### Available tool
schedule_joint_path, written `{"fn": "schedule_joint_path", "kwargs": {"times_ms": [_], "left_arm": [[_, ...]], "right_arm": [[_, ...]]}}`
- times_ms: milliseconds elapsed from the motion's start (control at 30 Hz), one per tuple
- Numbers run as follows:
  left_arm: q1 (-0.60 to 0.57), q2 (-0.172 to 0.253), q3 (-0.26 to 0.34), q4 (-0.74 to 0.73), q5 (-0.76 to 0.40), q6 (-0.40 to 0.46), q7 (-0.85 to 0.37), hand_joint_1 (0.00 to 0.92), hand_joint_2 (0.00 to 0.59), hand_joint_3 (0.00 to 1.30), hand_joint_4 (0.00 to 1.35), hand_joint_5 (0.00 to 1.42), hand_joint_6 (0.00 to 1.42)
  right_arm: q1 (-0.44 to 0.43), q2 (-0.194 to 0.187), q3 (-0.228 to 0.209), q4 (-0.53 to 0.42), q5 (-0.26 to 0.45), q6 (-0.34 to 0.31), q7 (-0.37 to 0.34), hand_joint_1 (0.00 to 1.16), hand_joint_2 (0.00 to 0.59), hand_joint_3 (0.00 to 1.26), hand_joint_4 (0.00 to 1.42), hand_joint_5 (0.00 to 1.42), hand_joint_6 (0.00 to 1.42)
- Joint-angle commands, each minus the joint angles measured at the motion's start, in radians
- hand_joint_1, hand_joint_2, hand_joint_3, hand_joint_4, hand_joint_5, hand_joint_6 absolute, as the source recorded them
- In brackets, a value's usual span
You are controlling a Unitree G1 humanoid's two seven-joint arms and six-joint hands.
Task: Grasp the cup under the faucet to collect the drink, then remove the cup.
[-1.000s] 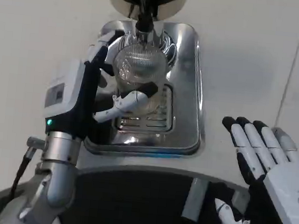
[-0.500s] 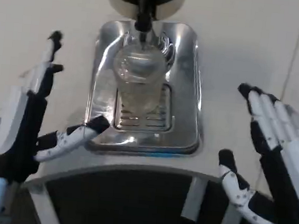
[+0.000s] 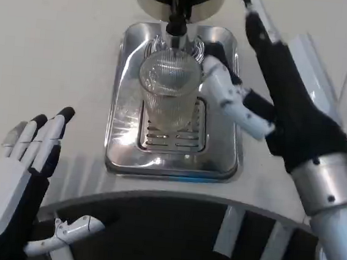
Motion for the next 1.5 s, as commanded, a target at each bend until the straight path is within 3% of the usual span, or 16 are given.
{"fn": "schedule_joint_path", "kwargs": {"times_ms": [33,367,533,800,1200,1500], "left_arm": [[0.021,-0.008,0.003,-0.017,0.014,0.004,-0.002,0.000,0.087,0.00,0.00,0.00,0.00],[0.021,-0.002,0.008,-0.009,0.022,-0.010,0.008,0.000,0.088,0.00,0.00,0.00,0.00],[0.020,-0.002,0.013,-0.006,0.024,-0.012,0.009,0.000,0.088,0.00,0.00,0.00,0.00],[0.016,-0.010,0.020,0.001,0.025,-0.014,0.011,0.000,0.089,0.00,0.00,0.00,0.00],[0.016,-0.010,0.030,0.020,0.016,-0.025,0.021,0.000,0.090,0.00,0.00,0.00,0.01],[0.012,-0.014,0.034,0.033,0.009,-0.033,0.025,0.000,0.094,0.00,0.00,0.00,0.01]], "right_arm": [[-0.070,-0.004,-0.023,0.017,0.105,0.038,0.014,0.42,0.586,0.00,0.00,0.00,0.00],[-0.054,-0.051,-0.063,0.005,0.352,0.049,0.043,0.44,0.586,0.00,0.00,0.00,0.00],[-0.044,-0.068,-0.055,0.026,0.451,0.013,0.040,0.45,0.585,0.00,0.00,0.00,0.00],[-0.048,-0.090,-0.024,0.055,0.501,0.013,0.016,0.45,0.586,0.00,0.00,0.00,0.00],[-0.152,-0.062,0.045,0.154,0.529,0.020,-0.011,0.45,0.578,0.00,0.00,0.00,0.00],[-0.207,-0.062,0.055,0.207,0.548,0.033,-0.005,0.44,0.567,0.00,0.00,0.00,0.00]]}}
